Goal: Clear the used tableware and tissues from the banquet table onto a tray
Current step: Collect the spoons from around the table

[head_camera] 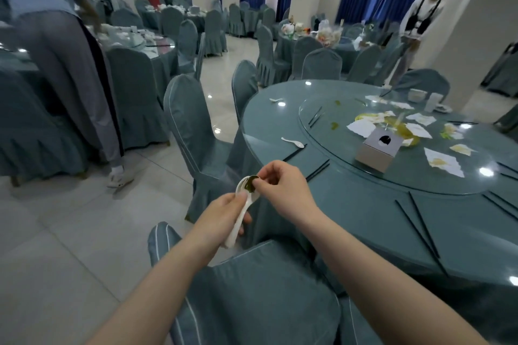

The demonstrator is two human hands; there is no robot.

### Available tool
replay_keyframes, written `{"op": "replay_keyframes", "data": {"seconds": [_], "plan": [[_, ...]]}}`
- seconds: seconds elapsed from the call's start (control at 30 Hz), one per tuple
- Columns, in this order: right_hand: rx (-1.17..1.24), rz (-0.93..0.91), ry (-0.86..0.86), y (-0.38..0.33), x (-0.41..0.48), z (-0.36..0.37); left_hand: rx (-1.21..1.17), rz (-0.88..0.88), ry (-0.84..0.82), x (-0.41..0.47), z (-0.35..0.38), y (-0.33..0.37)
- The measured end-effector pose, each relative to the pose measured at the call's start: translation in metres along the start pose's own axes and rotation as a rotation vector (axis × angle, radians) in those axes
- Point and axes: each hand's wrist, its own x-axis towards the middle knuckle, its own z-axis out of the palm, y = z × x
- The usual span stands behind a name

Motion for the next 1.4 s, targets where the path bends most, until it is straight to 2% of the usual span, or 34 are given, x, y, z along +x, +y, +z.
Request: {"op": "replay_keyframes", "data": {"seconds": [0.13, 0.3, 0.6, 0.77, 0.93, 1.1, 1.4], "plan": [[-0.028, 0.004, 0.028, 0.002, -0.001, 0.019, 0.081, 0.078, 0.022, 0.002, -0.010, -0.008], [0.006, 0.013, -0.029, -0.010, 0.010, 0.046, 0.090, 0.075, 0.017, 0.012, -0.047, -0.014], [-0.015, 0.079, -0.125, -0.048, 0.040, 0.137, 0.150, 0.069, 0.079, 0.035, -0.194, -0.013], [0.079, 0.157, -0.090, -0.066, 0.052, 0.179, 0.216, 0.054, 0.077, 0.049, -0.264, -0.014], [0.178, 0.213, -0.093, -0.076, 0.066, 0.195, 0.104, 0.036, 0.029, 0.068, -0.297, -0.017], [0.152, 0.251, -0.215, -0.073, 0.091, 0.193, 0.091, 0.021, -0.002, 0.106, -0.318, -0.015], [0.545, 0.422, -0.086, -0.029, 0.185, 0.211, 0.215, 0.002, 0.038, 0.218, -0.349, 0.004]]}}
